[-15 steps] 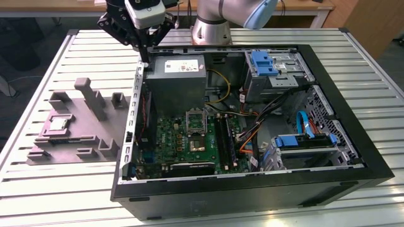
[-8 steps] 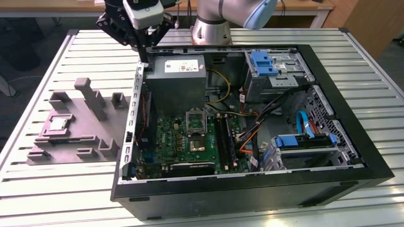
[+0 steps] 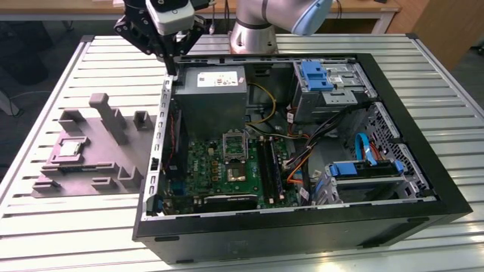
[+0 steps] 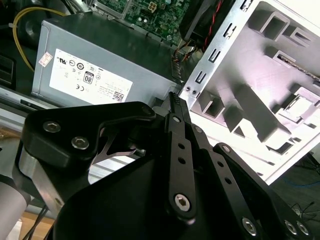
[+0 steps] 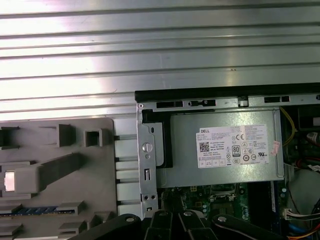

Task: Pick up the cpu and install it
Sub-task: 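Reach for the cpu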

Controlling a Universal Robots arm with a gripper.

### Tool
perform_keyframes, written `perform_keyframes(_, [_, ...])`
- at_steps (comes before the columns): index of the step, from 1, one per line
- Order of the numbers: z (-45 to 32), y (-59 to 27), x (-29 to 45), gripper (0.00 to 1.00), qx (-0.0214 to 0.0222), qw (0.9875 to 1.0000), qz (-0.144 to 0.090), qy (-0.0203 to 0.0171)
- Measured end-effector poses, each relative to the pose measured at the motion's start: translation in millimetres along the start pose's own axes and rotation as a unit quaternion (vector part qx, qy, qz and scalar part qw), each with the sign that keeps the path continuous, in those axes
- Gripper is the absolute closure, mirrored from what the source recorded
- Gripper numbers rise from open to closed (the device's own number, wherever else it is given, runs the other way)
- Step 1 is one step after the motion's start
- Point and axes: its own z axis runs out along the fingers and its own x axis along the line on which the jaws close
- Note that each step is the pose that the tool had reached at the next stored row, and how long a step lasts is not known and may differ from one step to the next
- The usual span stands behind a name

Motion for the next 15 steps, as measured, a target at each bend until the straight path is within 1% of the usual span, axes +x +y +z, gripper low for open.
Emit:
perform_keyframes(7, [0.2,-0.1,1.1,0.89,0.0,1.0,0.0,0.0])
perform_keyframes(9, [0.8,-0.3,4.1,0.89,0.0,1.0,0.0,0.0001])
perform_keyframes(15, [1.0,-0.5,5.5,0.89,0.0,1.0,0.0,0.0001])
